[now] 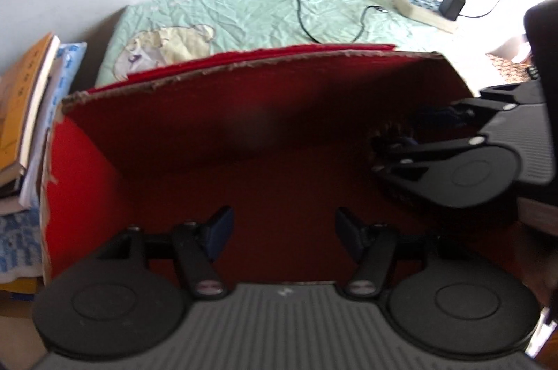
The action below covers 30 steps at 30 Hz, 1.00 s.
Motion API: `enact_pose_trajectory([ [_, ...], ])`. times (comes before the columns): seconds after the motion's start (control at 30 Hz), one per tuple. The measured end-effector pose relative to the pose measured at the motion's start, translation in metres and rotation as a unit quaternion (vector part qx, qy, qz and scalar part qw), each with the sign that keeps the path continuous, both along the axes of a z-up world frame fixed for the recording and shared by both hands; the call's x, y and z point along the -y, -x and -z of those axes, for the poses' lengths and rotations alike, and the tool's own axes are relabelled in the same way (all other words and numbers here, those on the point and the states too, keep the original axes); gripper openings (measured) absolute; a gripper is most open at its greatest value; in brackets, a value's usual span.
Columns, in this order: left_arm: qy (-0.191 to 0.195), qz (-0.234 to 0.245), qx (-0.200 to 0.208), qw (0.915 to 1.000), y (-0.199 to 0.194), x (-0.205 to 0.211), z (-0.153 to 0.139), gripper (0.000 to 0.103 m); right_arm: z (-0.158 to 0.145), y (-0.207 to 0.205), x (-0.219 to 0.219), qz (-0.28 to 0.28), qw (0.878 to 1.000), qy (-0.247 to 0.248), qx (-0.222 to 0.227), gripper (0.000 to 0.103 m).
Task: Organize objects
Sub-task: 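Carry the pine cone into the red box and open the right gripper, then raise the open right gripper out of the red box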
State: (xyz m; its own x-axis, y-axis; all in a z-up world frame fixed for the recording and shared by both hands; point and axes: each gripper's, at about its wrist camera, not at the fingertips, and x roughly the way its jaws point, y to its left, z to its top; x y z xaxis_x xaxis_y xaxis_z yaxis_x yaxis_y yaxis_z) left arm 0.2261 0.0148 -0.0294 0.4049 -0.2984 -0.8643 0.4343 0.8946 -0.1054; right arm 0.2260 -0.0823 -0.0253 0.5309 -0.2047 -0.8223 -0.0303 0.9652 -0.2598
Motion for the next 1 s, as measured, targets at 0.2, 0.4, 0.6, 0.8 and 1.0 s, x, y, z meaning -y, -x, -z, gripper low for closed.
enact_pose_trajectory([
  [0.2, -0.028, -0.002, 0.017, 0.9995, 0.002, 0.009, 0.001, 0.07, -0.009, 0.001, 0.013, 0.028, 0.997, -0.05, 0.044, 0.042],
  [0.4, -0.052, -0.009, 0.029, 0.9982, 0.001, 0.012, 0.003, 0.071, -0.017, 0.01, 0.037, 0.077, 0.983, -0.126, 0.109, 0.037],
  [0.6, -0.082, -0.007, 0.072, 0.994, 0.01, 0.016, 0.003, 0.071, -0.026, 0.032, 0.046, 0.092, 0.965, -0.166, 0.182, 0.034],
  [0.8, -0.094, -0.018, 0.076, 0.9925, 0.009, 0.017, 0.004, 0.072, -0.028, 0.037, 0.039, 0.069, 0.963, -0.167, 0.2, 0.039],
  [1.0, -0.111, -0.026, 0.079, 0.9903, 0.01, 0.018, 0.005, 0.074, -0.017, 0.026, 0.04, 0.071, 0.971, -0.182, 0.141, 0.044],
])
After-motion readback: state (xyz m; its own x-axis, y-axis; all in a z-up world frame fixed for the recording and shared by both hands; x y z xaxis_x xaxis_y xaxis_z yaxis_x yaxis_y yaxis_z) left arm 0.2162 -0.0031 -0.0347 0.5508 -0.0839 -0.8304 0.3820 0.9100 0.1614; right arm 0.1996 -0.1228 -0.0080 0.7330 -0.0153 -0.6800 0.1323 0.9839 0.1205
